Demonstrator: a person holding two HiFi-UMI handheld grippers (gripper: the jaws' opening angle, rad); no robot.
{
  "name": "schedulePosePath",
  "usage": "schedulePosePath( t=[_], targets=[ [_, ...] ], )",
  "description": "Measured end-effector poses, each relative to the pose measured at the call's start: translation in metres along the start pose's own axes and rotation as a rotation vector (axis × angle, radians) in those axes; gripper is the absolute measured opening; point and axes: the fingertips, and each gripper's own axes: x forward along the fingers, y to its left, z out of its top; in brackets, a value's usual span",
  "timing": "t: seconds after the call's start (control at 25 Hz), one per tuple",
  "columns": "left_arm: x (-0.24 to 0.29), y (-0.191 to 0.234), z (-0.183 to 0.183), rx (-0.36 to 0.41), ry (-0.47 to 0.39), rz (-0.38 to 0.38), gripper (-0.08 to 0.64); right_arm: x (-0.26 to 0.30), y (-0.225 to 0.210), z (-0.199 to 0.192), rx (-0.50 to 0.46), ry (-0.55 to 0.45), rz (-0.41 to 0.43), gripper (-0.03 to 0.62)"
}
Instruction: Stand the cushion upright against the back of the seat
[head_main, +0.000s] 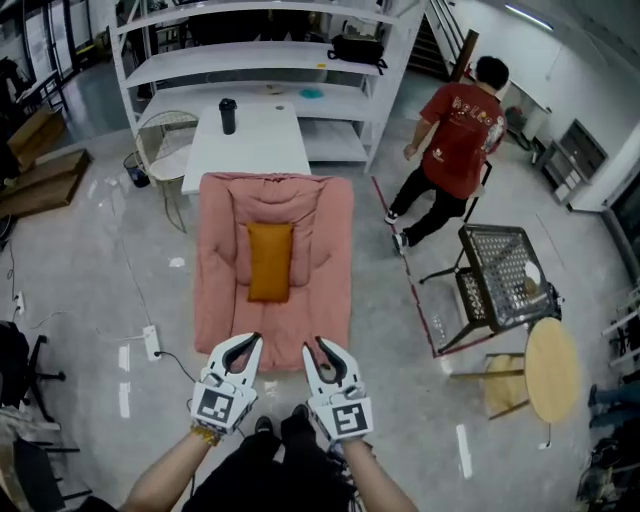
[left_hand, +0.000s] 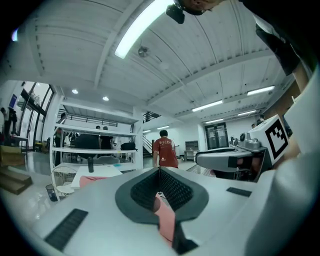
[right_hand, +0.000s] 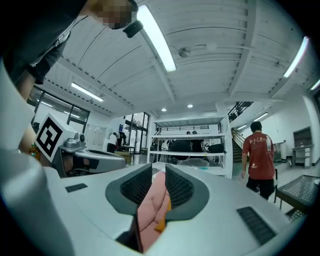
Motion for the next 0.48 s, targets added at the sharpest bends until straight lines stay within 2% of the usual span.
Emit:
schedulePosePath(
  t=[0.28, 0.48],
  targets=[
    [-0.050, -0.024, -0.009, -0.001, 0.025, 0.030, 0.014, -0.039, 0.048, -0.001, -0.007, 0.005, 0.053, 0.089],
    [-0.077, -0.064, -0.014, 0.004, 0.047, 0.076, 0.014, -0.083, 0.063, -0.004, 0.003, 0.014, 0.103, 0.089]
  ],
)
